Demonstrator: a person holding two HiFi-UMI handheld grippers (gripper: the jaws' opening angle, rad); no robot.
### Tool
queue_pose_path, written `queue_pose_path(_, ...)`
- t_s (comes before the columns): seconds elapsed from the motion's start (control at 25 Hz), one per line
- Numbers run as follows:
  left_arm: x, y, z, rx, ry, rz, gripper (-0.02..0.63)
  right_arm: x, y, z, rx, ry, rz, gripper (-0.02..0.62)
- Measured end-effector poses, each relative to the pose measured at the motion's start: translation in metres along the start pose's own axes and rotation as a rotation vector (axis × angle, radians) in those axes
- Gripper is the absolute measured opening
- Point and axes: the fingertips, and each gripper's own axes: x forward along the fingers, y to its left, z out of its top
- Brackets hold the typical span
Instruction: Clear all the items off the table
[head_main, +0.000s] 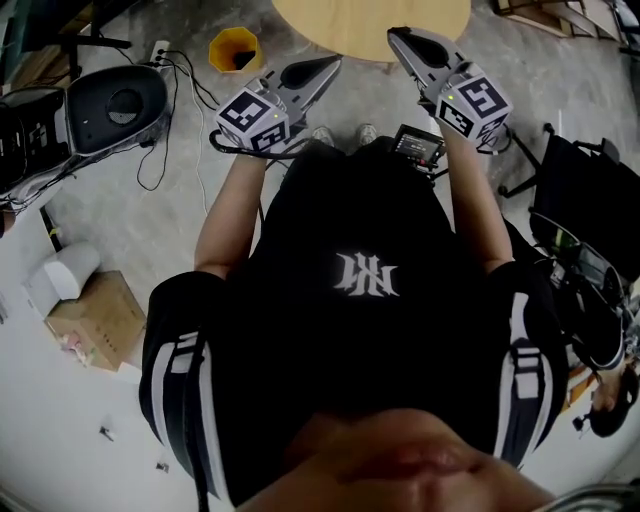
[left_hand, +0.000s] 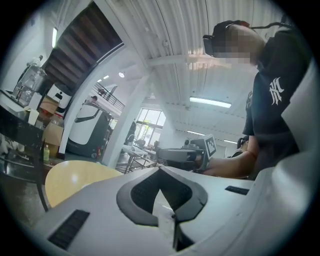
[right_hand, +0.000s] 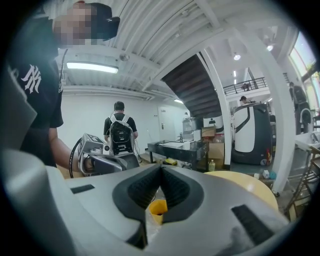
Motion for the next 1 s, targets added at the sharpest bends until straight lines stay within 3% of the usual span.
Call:
queue_pose_path(0.32,0.024,-0.017,0.02,0.052,-0.01,0.018,0.009,-0.018,-0.013,0.011,-0.021,-0.029,0.05,0.005)
queue_pose_path(0.56,0.023,-0.014,0.02,0.044,-0.013,0.062,0.009,-0.028,-0.015,0.003,0.002,-0.028,0.061,0.003)
queue_pose_path(1.0,0.033,-0.029,0.015,0.065,0.01,0.042,0.009,-0.039,-0.01,-0.007,0.02,-0.018,0.079,0.005)
